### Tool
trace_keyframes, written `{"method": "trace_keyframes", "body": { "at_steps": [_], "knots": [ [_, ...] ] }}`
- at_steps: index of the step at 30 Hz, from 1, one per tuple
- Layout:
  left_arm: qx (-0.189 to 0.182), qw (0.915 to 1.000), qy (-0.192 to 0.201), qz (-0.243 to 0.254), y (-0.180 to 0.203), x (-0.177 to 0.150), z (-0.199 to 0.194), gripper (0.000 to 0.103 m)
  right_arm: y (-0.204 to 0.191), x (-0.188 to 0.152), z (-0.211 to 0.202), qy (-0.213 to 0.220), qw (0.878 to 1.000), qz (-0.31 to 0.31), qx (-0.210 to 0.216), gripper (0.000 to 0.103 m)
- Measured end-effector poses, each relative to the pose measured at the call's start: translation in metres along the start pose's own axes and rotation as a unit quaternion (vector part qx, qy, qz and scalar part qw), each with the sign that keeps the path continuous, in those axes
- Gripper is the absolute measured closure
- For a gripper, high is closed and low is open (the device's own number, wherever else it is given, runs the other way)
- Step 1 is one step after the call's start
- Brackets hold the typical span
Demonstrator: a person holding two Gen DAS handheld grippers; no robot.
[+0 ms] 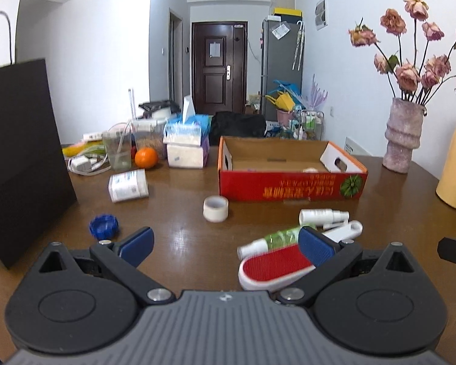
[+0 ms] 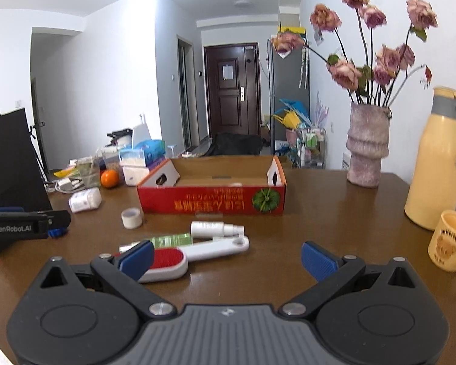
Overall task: Organize rigid objects
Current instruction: 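Move the right tool toward the red lint brush handle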
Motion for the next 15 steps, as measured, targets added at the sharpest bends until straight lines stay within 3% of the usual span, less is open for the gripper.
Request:
{"method": "trace_keyframes", "body": {
  "at_steps": [7, 15],
  "knots": [
    [0.001, 0.9996, -0.022, -0.017, -0.010, -0.036, -0.005, 0.000, 0.001, -0.028, 0.000, -0.017, 1.000, 0.020, 0.000, 0.000],
    [0.007, 0.9993, -0.034, -0.015, -0.018, -0.048, -0.001, 0.000, -0.008, -0.042, 0.008, -0.033, 0.999, 0.015, 0.004, 0.000]
  ]
}}
Point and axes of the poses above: each gripper's, at about its wrist camera, not at the fingertips, and z roughly the way its jaws point, y to its right, x to its top, the point moved 6 cm from there along z, roughly the way its jaws point, and after that the axes turned 5 degrees about z, right-handed, at the moved point
